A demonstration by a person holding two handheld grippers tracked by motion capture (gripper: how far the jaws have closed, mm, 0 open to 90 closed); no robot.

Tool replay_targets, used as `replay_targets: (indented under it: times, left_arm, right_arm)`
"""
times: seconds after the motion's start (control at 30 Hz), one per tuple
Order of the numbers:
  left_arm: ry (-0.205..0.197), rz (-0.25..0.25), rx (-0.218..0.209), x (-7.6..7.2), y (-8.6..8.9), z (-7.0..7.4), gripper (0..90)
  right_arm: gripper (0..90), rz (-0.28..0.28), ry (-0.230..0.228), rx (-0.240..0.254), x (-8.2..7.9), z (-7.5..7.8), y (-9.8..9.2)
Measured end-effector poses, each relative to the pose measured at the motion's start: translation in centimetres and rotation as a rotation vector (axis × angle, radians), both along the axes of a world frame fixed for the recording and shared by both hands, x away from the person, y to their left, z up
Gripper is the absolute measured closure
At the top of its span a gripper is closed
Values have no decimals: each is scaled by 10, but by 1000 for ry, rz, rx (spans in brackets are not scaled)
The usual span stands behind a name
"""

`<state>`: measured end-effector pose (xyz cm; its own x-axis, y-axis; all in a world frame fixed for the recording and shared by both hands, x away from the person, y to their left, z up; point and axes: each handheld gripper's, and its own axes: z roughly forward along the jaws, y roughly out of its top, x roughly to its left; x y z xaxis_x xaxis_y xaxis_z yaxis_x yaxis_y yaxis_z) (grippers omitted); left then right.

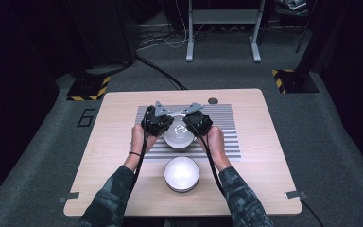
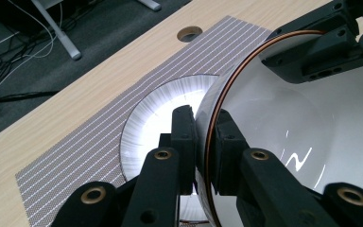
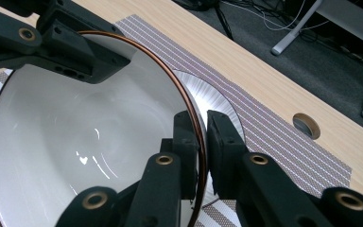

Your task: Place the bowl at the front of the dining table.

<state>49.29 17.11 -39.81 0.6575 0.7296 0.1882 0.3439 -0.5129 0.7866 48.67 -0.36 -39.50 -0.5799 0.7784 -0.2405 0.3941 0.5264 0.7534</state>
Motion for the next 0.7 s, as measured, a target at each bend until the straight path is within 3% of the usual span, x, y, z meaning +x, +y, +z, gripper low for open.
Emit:
replay_targets:
  times: [0.7]
  left_arm:
    - [29, 11, 23, 19, -2, -12, 820]
  right_arm:
    - [826, -19, 42, -13, 21, -13, 3]
